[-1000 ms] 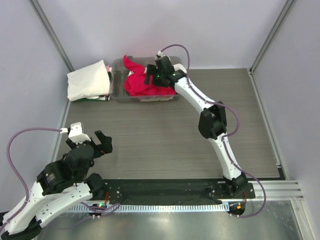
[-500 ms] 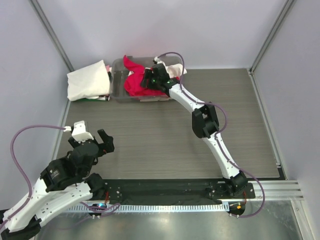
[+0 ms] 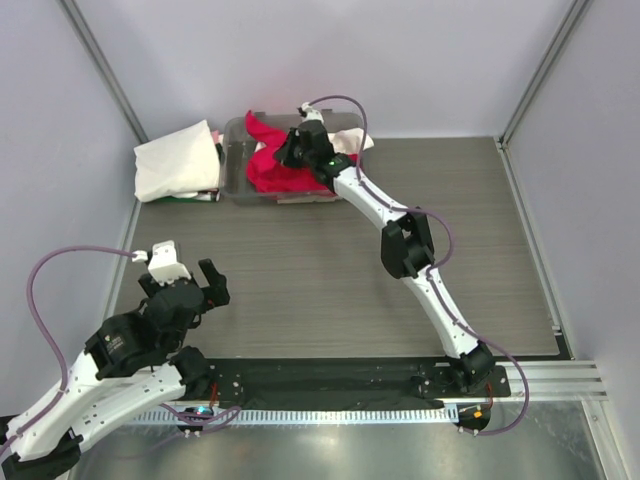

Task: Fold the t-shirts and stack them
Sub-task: Grab the tshirt from the pile, then move the tshirt to the center of the board

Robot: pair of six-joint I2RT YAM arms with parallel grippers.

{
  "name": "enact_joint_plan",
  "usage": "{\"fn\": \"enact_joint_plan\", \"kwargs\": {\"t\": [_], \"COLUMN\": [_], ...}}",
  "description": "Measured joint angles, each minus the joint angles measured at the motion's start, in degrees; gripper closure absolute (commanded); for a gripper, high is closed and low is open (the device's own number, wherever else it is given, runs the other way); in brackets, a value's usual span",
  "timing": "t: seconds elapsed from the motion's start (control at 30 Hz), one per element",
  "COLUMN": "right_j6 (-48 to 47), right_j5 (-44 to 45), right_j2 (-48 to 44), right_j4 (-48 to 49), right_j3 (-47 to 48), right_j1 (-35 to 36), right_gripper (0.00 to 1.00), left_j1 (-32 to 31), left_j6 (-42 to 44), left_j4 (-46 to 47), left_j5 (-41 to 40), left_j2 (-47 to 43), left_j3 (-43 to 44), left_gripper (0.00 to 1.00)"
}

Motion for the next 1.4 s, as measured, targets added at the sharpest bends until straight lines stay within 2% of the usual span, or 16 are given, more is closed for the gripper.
{"fn": "enact_joint_plan", "kwargs": {"t": [0.17, 0.27, 0.37, 0.47, 0.5, 0.57, 0.6, 0.67, 0.73, 0.83, 0.97, 1.1, 1.2, 1.4], "right_j6": [-1.84, -3.98, -6.27, -7.19, -6.91, -4.20, -2.80, -0.52, 1.40, 3.45, 4.68, 5.33, 6.43, 8.61], "right_j5": [-1.95, -2.80, -1.29, 3.85, 5.66, 10.03, 11.80, 15.34, 17.81, 21.05, 22.69, 23.08, 22.12, 17.94], "right_j2": [-6.97, -18.51, -38.60, -63.10, -70.20, -86.36, -92.17, -99.86, -101.15, -97.98, -100.13, -106.31, -109.39, -111.47], "right_j4": [-2.97, -5.20, -6.29, -4.92, -2.34, -0.92, -0.79, -4.07, -10.27, -22.40, -33.99, -36.65, -37.44, -38.40], "right_j3": [-0.37, -5.79, -19.37, -37.38, -43.76, -58.93, -64.72, -74.47, -81.66, -90.44, -93.88, -93.07, -94.62, -102.33], "right_j1": [-0.02, 0.00, 0.02, -0.70, -1.25, -5.20, -8.00, -14.62, -18.53, -21.03, -21.33, -21.33, -21.35, -21.35], "right_gripper": [0.99, 0.99, 0.99, 0.99, 0.88, 0.32, 0.11, 0.06, 0.04, 0.03, 0.03, 0.02, 0.02, 0.02], "left_j1": [0.00, 0.00, 0.00, 0.00, 0.00, 0.00, 0.00, 0.02, 0.00, 0.02, 0.02, -0.11, -2.95, -14.05], "left_j6": [-0.94, -1.11, -1.18, -1.33, -1.38, -1.55, -1.68, -2.05, -2.14, -2.01, -2.01, -3.80, -6.95, -13.73], "left_j4": [-0.98, -1.60, -1.75, -1.84, -1.88, -1.95, -1.97, -1.97, -1.97, -1.88, -0.50, 5.20, 11.72, 23.43], "left_j5": [-0.11, -0.44, -0.50, -0.55, -0.59, -0.94, -1.05, -1.46, -1.68, -1.31, 1.99, 10.69, 16.37, 22.77], "left_j2": [0.31, 0.46, 0.42, -0.22, -0.57, -1.60, -2.25, -3.15, -3.45, -1.66, 7.02, 17.29, 22.71, 29.86], "left_j3": [0.31, 0.50, 0.66, 0.74, 0.76, 0.79, 0.79, 0.79, 0.79, 1.01, 2.12, 1.11, -2.49, -9.20], "left_gripper": [0.00, 0.00, 0.00, 0.00, 0.00, 0.00, 0.00, 0.00, 0.00, 0.00, 0.00, 0.14, 0.19, 0.21]}}
